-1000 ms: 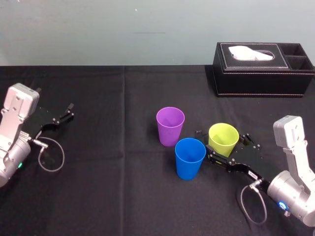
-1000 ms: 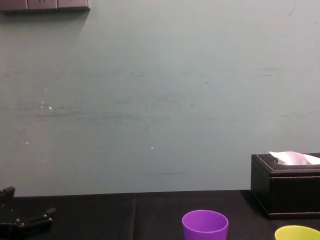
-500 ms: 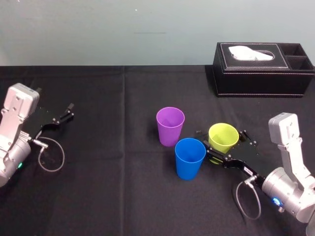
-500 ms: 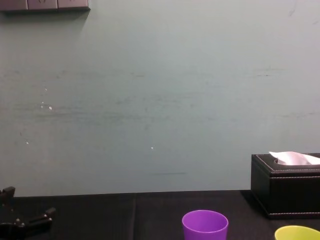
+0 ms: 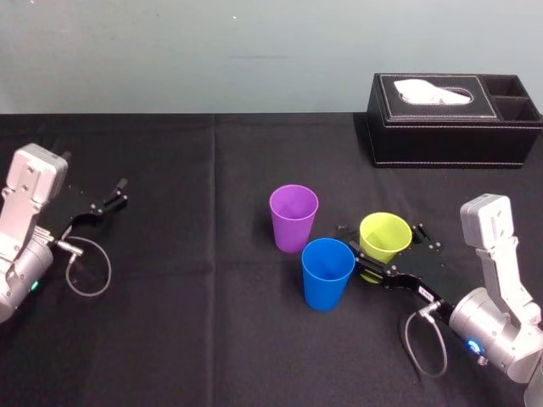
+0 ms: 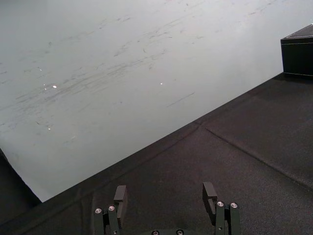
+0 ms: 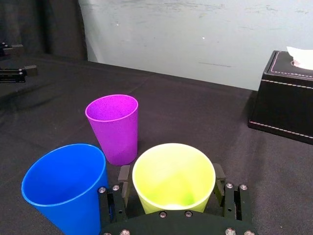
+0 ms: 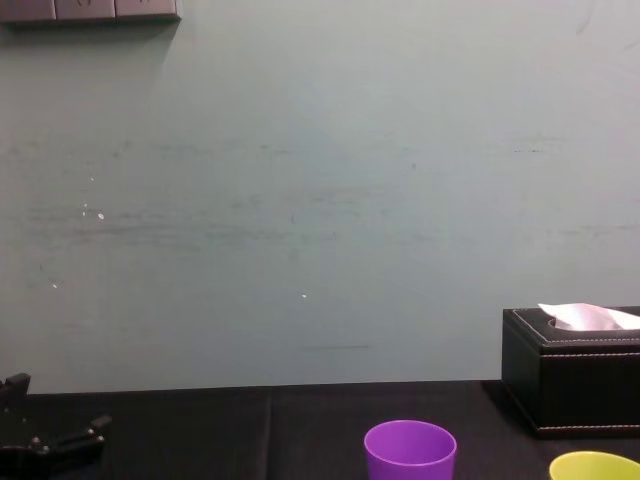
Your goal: Stack the three plastic cups sequentially using one hand.
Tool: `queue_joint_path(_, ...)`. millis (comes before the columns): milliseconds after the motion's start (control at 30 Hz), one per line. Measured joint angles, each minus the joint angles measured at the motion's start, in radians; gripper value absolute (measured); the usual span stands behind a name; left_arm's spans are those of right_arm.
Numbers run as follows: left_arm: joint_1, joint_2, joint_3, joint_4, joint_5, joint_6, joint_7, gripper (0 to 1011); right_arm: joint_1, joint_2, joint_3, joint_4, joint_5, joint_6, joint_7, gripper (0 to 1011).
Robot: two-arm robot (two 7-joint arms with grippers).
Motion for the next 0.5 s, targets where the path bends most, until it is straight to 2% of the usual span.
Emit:
queue_joint_path(367,0.0,0.0,0.0,0.0,0.0,0.0,0.0,1011,-0.001,-0.001,0.001,0.0,-0.001,0.0,0.002,1003)
queue_joint_path(500,0.0,0.0,0.0,0.0,0.0,0.0,0.0,1011,-0.001,0.0,0.001,0.0,-0.001,-0.001,0.002,952)
